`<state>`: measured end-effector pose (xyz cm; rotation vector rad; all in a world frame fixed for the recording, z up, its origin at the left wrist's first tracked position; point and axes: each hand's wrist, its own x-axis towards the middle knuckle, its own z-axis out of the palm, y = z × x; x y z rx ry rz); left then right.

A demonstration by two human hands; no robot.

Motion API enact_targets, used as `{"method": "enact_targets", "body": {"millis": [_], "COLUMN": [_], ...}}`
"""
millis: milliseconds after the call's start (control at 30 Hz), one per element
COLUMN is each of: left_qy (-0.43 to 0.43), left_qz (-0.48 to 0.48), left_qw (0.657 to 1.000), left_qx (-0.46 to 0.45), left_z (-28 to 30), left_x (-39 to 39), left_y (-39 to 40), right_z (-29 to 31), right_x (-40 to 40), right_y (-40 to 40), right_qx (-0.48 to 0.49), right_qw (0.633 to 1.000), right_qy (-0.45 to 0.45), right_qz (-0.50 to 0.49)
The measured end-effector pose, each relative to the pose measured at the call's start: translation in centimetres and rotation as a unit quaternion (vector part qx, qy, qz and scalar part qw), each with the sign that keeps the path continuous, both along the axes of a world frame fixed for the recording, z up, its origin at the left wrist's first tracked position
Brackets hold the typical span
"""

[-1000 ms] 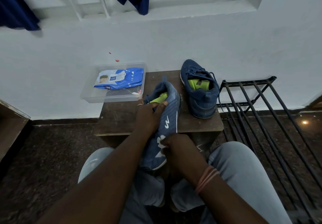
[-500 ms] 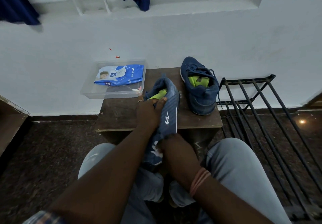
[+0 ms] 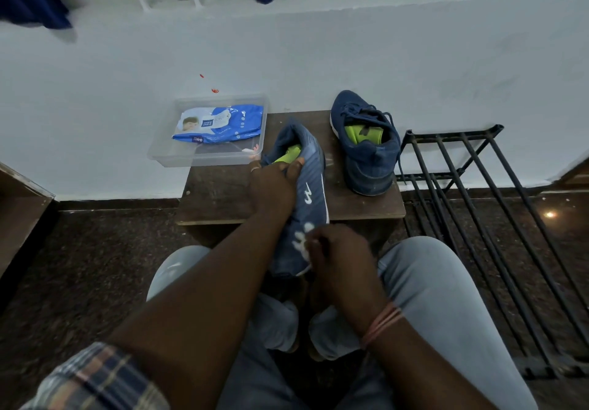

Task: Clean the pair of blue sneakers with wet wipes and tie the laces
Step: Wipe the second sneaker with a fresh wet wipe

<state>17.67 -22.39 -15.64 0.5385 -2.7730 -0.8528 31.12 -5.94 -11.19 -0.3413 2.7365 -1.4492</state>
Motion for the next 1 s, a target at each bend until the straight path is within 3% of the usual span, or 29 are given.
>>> {"method": "enact_targets", "body": {"millis": [100, 233, 367, 467, 600, 667, 733, 800, 867, 900, 933, 1000], "left_qy": [-0.018, -0.047, -0.025, 0.018, 0.142, 0.2, 0.172, 0.026, -0.13, -0.159, -0.158, -0.125], "left_qz": [0.016, 0.03, 0.061, 0.032, -0.015, 0.05, 0.182, 0.241, 0.198, 0.158, 0.125, 0.112], "left_qw": [0.999, 0.996, 0.976, 0.952, 0.96, 0.939, 0.899, 0.82, 0.705, 0.654, 0.618, 0.589], "left_qx": [0.04, 0.069, 0.209, 0.304, 0.239, 0.274, 0.358, 0.518, 0.668, 0.723, 0.76, 0.79], "left_z": [0.9, 2.8, 4.3, 4.1, 4.9, 4.6, 3.6, 3.2, 3.2, 3.5, 3.7, 3.9], "left_x": [-0.1, -0.2, -0.3, 0.9, 5.2, 8.6, 12.4, 15.0, 15.8, 16.0, 15.8, 15.8], "left_y": [0.3, 0.6, 0.4, 0.5, 0.5, 1.1, 2.0, 3.1, 3.6, 3.7, 3.7, 4.0], "right_z": [0.3, -0.3, 0.3, -0.1, -0.8, -0.7, -0.6, -1.0, -1.4, -1.4, -1.3, -1.3], "right_x": [-1.8, -1.5, -1.3, -1.5, -2.0, -2.0, -1.9, -1.9, -1.7, -1.5, -1.1, -0.1], "right_y": [1.9, 2.5, 2.5, 2.5, 2.6, 2.7, 2.8, 2.6, 2.3, 2.0, 1.6, 0.5], "right_qx": [-0.014, -0.025, -0.058, -0.062, -0.056, -0.058, -0.052, -0.013, 0.024, 0.04, 0.058, 0.089], "right_qw": [0.998, 0.999, 0.997, 0.997, 0.997, 0.996, 0.996, 0.995, 0.993, 0.993, 0.992, 0.99], "right_qy": [0.022, 0.013, 0.037, 0.03, 0.03, 0.028, 0.037, 0.07, 0.088, 0.095, 0.101, 0.111], "right_qz": [-0.056, -0.031, -0.042, -0.02, -0.049, -0.061, -0.062, -0.07, -0.072, -0.063, -0.048, 0.009]}}
